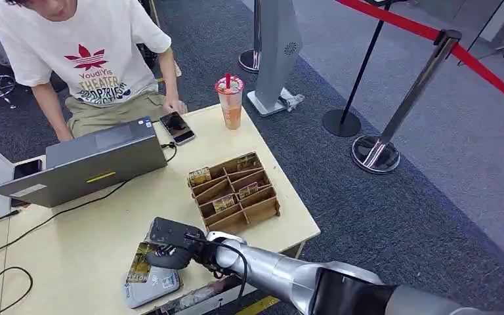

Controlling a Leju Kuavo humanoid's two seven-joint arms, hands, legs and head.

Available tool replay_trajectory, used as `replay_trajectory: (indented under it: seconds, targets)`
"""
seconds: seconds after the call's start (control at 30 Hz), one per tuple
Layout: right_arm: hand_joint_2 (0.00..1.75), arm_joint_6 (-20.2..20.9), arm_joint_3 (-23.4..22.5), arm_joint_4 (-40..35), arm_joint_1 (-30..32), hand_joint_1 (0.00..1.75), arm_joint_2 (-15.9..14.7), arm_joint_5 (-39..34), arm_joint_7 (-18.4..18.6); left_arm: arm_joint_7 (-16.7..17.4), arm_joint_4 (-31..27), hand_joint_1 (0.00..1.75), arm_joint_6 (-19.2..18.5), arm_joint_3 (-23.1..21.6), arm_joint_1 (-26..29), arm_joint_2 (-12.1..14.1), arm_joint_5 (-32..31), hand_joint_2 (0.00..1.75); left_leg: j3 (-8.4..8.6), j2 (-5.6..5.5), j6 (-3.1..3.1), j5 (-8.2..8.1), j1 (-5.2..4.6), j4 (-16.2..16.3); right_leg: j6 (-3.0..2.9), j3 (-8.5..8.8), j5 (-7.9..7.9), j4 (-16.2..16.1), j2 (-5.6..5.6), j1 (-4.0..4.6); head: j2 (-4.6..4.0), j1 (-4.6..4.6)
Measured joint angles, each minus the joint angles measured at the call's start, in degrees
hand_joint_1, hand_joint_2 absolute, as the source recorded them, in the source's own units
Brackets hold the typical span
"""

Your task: Pass the card to the sensor for recognition and then transmit it.

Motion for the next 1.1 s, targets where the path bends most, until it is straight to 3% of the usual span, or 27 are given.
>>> replay_trajectory:
  seconds: [0.53, 1.1]
  targets:
    - [1.75, 0.6, 1.1, 8.5, -2.3, 1.75, 1.9, 4.9, 2.8, 0.5, 0.0, 0.0, 0.0, 0.0, 0.1, 0.1, 0.1, 0.0, 0.0, -0.01, 0.0, 0.0, -0.01, 0.0, 0.0, 0.0, 0.01, 0.0, 0.0, 0.0, 0.0, 0.0]
    - [1.75, 1.1, 2.2, 11.3, -3.9, 1.75, 2.0, 5.9, 3.5, 0.5, 0.0, 0.0, 0.1, 0.0, 0.0, 0.1, 0.3, 0.0, 0.01, 0.0, 0.0, 0.0, -0.01, 0.0, 0.0, 0.01, 0.01, 0.0, 0.0, 0.0, 0.0, 0.0]
